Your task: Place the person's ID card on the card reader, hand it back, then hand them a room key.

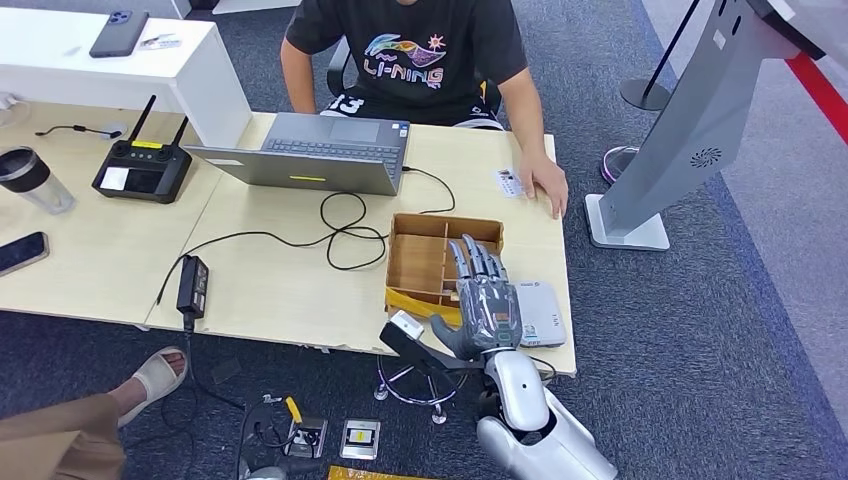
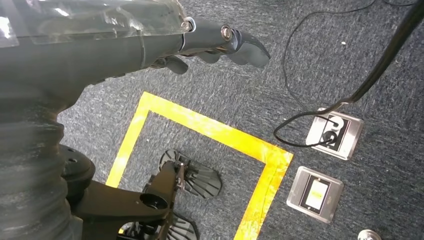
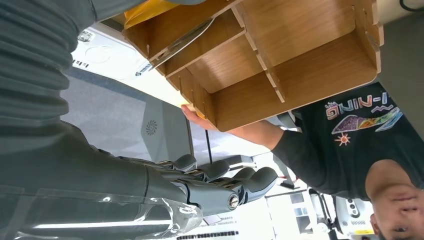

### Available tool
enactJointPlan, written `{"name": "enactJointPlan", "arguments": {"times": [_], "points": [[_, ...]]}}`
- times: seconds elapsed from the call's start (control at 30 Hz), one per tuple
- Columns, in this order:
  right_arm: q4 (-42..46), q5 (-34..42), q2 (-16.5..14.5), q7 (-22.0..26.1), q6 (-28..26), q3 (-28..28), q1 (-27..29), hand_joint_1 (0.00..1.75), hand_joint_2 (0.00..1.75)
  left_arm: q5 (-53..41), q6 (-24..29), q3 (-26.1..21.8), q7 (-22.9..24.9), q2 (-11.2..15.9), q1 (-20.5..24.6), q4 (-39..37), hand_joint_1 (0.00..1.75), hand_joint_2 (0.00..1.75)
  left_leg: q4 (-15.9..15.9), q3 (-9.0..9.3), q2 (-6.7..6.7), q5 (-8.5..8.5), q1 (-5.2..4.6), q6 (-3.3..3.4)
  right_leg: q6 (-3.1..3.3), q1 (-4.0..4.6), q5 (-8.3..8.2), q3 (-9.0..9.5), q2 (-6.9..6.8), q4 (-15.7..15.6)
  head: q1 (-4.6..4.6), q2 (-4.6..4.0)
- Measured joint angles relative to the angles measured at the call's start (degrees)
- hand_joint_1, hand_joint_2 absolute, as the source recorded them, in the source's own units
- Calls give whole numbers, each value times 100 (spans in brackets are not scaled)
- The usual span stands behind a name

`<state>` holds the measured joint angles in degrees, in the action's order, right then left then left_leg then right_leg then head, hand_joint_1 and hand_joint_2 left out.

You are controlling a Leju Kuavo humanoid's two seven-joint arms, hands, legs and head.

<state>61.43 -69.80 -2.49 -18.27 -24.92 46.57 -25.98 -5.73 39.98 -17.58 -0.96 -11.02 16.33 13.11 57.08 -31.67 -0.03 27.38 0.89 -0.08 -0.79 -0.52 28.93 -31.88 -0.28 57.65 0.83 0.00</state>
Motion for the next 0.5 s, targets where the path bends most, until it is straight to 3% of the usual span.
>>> {"name": "enactJointPlan", "arguments": {"times": [0.13, 0.27, 0.37, 0.5], "points": [[-48, -19, -15, -4, 21, 9, 0, 43, 175, -66, 1, 1, 25, 2, -3, 0, 0, 175, 0, 0, 0, 0, 0, 0, 0, 0, 0, 1, 0, 0, 1, 0], [-106, -62, -39, -7, 56, 10, 0, 55, 175, -165, 2, -2, 61, 2, -6, 0, 0, 175, 0, 0, 0, 0, 0, 0, 0, 0, 0, 0, 0, 0, 1, 0], [-145, -92, -55, -14, 56, 12, 0, 73, 175, -210, 3, -7, 61, 2, -8, 0, 0, 175, 0, 0, 0, 0, 0, 0, 0, 0, 0, 0, 0, 0, 0, 0], [-194, -113, -65, -20, 61, 12, 0, 68, 175, -293, 4, -24, 61, 2, -9, 0, 0, 175, 0, 0, 0, 0, 0, 0, 0, 0, 0, 0, 0, 0, 0, 0]]}}
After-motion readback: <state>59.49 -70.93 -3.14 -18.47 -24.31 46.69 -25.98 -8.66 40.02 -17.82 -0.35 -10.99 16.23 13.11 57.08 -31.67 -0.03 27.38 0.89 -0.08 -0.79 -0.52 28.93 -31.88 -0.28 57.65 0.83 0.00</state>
